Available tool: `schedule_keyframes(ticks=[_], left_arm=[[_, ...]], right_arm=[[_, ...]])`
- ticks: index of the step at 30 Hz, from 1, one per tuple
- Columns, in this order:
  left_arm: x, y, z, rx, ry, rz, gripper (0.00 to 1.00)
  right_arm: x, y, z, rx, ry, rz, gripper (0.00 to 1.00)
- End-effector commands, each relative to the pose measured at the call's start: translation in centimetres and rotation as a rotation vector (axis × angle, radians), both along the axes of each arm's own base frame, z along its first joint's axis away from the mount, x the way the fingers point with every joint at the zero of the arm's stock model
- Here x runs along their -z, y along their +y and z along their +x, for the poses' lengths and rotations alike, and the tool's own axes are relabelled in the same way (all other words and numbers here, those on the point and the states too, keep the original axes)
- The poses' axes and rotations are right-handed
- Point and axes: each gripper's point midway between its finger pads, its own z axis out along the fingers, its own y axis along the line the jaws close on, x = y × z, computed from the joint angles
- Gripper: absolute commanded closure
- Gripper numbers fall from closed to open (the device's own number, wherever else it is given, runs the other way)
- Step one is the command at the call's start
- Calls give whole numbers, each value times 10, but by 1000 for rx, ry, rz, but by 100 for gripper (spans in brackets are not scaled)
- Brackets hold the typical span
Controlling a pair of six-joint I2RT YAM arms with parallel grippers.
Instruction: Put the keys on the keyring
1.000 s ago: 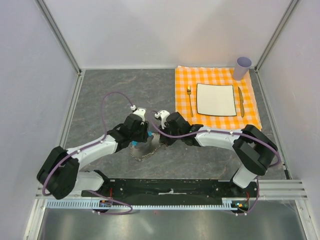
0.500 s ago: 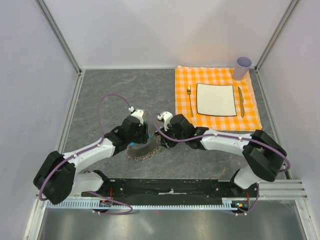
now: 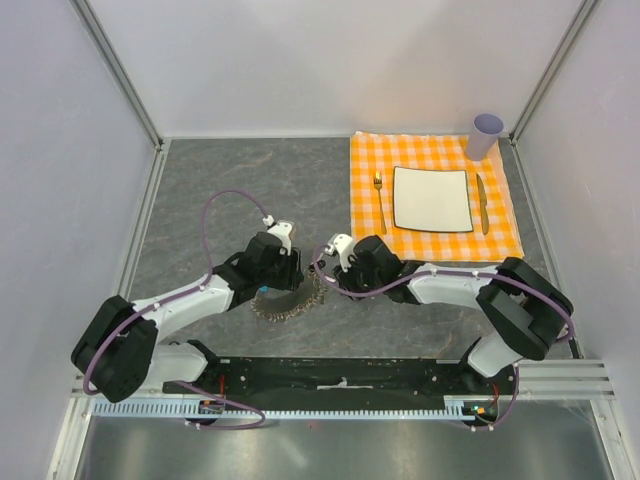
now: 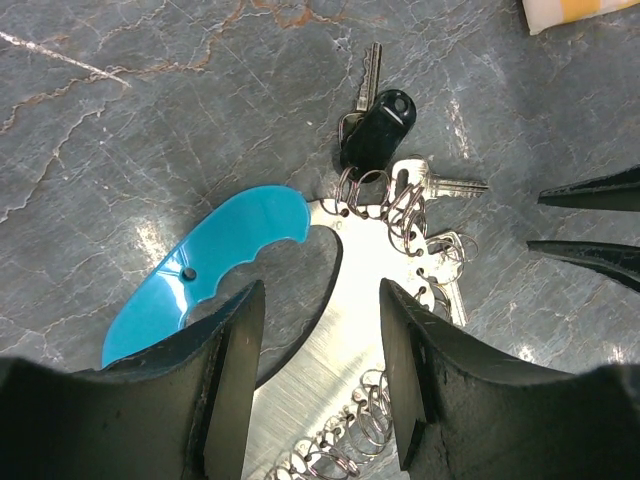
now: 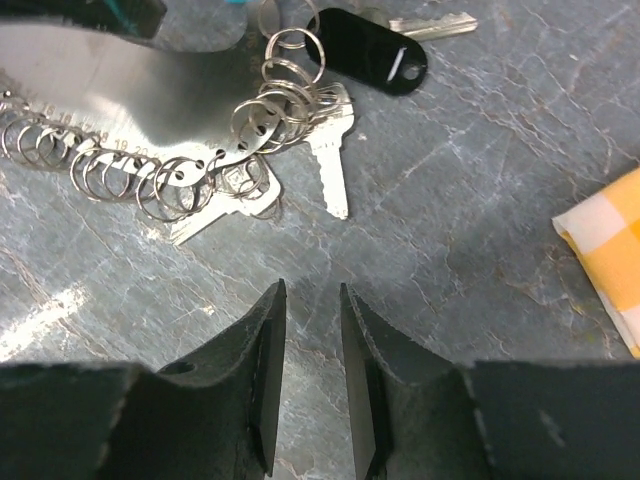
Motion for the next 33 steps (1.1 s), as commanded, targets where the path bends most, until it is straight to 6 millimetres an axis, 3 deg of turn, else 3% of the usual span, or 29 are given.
schedule_keyframes(ticks=[1, 8, 26, 30, 33], left_arm=[[-14, 2, 9, -65, -66, -57, 43], [-17, 8, 11, -96, -90, -69, 44], [-12, 0, 8, -49, -65, -96, 44], [-11, -3, 8, -29, -63, -97, 44], [-12, -13, 4, 24, -56, -127, 44]], right_arm=[[-4, 20, 2, -132, -120, 72, 65], [1, 39, -1, -227, -174, 88, 66], [0, 53, 2, -298, -222, 91, 70], [1, 54, 2, -304, -226, 91, 75], [0, 55, 3, -306, -227, 95, 86]])
